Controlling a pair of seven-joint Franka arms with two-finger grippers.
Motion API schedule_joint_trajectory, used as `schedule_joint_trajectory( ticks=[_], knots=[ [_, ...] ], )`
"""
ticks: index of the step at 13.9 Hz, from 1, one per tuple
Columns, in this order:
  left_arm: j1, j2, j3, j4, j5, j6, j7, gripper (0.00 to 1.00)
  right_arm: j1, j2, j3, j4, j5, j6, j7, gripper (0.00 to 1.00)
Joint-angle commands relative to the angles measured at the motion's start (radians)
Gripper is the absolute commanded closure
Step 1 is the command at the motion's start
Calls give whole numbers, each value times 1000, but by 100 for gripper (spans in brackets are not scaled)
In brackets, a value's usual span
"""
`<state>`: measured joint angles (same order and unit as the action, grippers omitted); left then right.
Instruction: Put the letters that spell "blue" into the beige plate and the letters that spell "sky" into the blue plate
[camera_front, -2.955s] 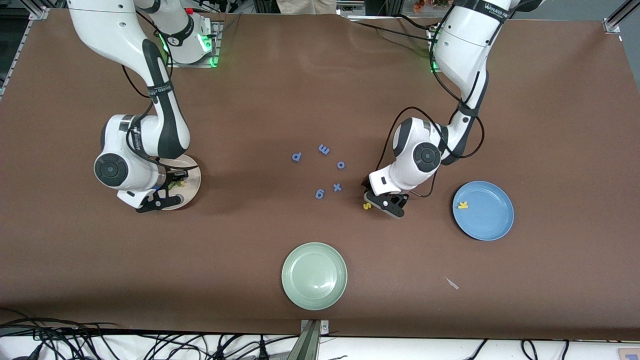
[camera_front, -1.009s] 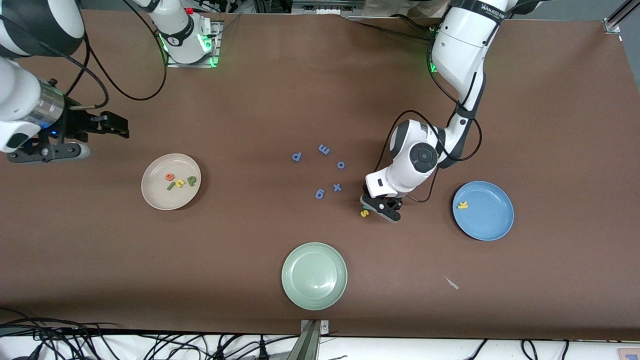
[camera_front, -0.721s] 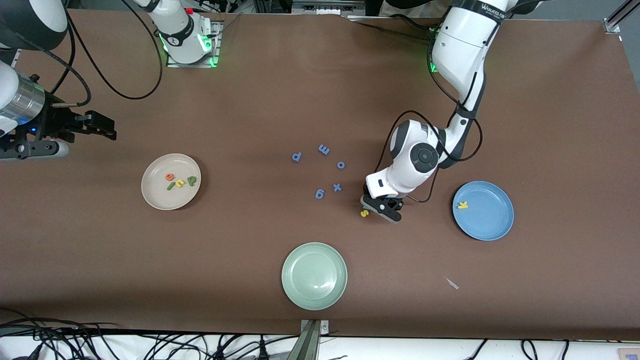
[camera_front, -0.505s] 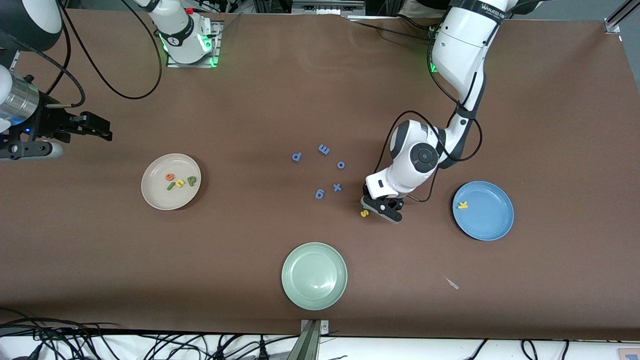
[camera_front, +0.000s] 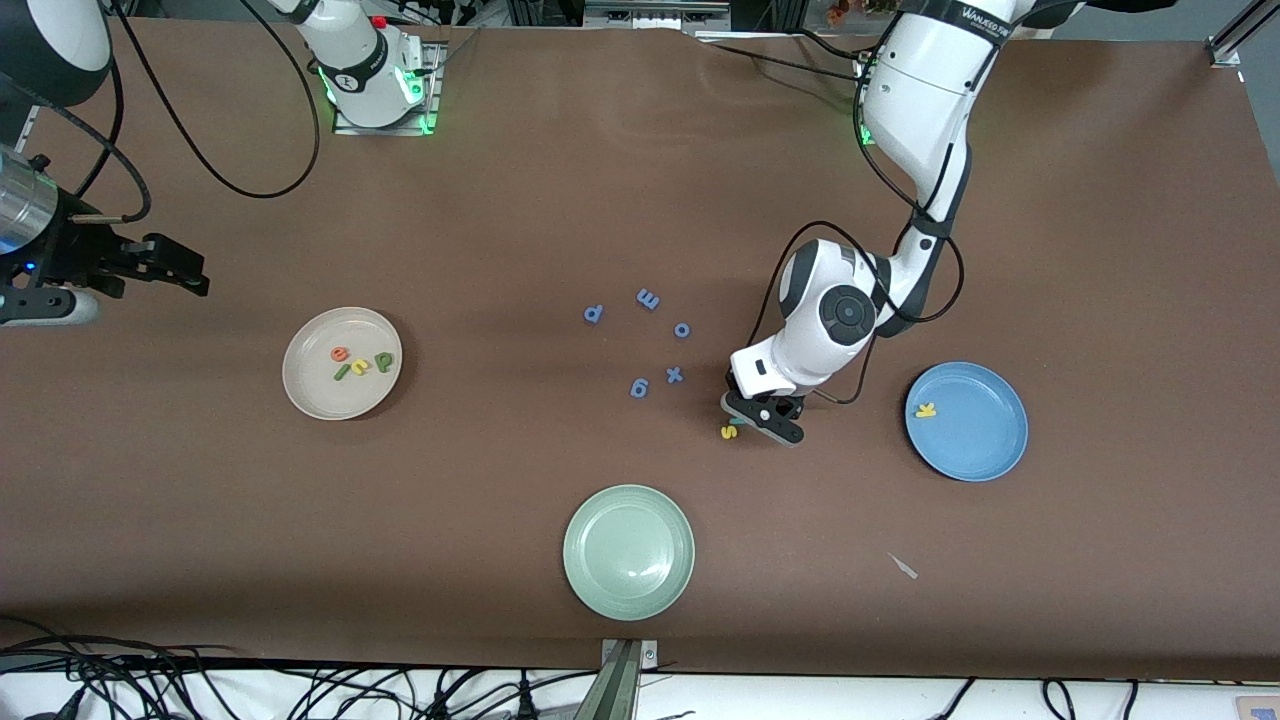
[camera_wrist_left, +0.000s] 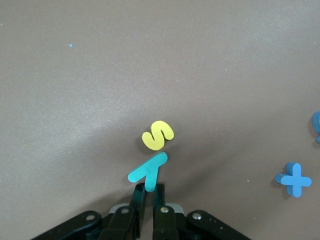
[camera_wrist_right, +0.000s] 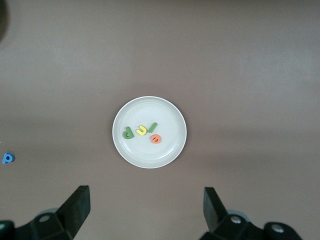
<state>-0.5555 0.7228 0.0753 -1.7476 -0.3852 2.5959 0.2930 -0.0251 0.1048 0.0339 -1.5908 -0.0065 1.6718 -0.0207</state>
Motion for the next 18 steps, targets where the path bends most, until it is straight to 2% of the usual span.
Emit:
schedule_joint_trajectory(
  ticks=[1, 6, 10, 13, 15, 17, 18],
  knots=[
    [-12, 13, 6, 13, 19, 4, -23, 88, -19, -17, 21, -23, -15, 14, 12, 0],
    [-3, -22, 11, 14, 22, -5, -22, 89, -15, -4, 20, -21, -16, 13, 12, 0],
    [152, -166, 21, -33, 28, -170, 4, 90, -12, -4, 20, -21, -16, 11, 13, 0],
    [299, -243, 21, -128, 28, -235, 218, 90, -12, -4, 20, -21, -18, 11, 13, 0],
    [364, -244, 59, -157, 38, -235, 378, 90, -13, -2, 20, -21, -16, 11, 12, 0],
    [374, -238, 102, -176, 141, -229, 410, 89, -12, -2, 20, -20, -18, 11, 13, 0],
    [382, -235, 106, -182, 172, -223, 408, 80, -10, -2, 20, -20, -18, 11, 13, 0]
  ],
)
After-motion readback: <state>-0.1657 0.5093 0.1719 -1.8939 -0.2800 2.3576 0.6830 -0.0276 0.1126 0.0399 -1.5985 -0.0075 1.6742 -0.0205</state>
